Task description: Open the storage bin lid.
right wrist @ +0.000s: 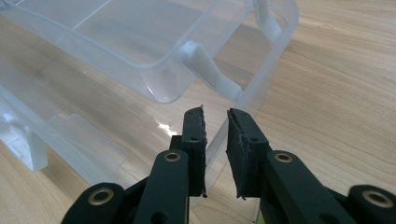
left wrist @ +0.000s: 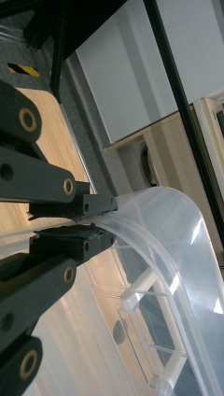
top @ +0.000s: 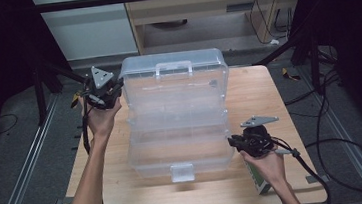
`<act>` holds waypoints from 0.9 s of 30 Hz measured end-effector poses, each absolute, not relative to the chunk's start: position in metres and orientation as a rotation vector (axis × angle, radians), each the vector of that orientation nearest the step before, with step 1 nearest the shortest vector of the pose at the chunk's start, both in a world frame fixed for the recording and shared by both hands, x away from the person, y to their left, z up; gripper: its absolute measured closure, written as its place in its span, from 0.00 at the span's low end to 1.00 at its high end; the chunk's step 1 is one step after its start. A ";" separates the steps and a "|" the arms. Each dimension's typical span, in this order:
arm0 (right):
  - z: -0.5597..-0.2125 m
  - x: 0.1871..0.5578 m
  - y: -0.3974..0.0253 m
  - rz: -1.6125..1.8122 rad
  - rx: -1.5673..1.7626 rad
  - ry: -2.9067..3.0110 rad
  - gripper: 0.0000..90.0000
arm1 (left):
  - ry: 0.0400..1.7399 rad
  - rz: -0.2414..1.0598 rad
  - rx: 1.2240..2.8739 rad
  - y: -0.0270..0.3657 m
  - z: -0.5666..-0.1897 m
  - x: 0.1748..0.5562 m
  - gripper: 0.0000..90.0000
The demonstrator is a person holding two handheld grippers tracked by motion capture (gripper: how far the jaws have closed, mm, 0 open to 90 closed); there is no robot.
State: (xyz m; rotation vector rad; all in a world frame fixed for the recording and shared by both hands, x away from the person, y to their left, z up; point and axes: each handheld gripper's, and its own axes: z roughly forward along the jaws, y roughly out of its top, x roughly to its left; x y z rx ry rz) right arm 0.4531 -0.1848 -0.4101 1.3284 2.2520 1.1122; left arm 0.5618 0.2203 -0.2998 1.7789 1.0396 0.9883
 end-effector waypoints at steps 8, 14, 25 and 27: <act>-0.410 0.453 -0.185 1.113 1.329 2.252 0.86 | 1.042 1.002 1.786 0.218 -0.299 0.566 0.92; -0.410 0.453 -0.185 1.114 1.328 2.252 0.86 | 1.051 1.004 1.793 0.217 -0.298 0.571 0.92; -0.410 0.453 -0.185 1.114 1.327 2.254 0.86 | 1.052 1.002 1.796 0.216 -0.299 0.583 0.92; -0.410 0.453 -0.185 1.114 1.331 2.253 0.86 | 1.051 1.001 1.792 0.216 -0.300 0.585 0.92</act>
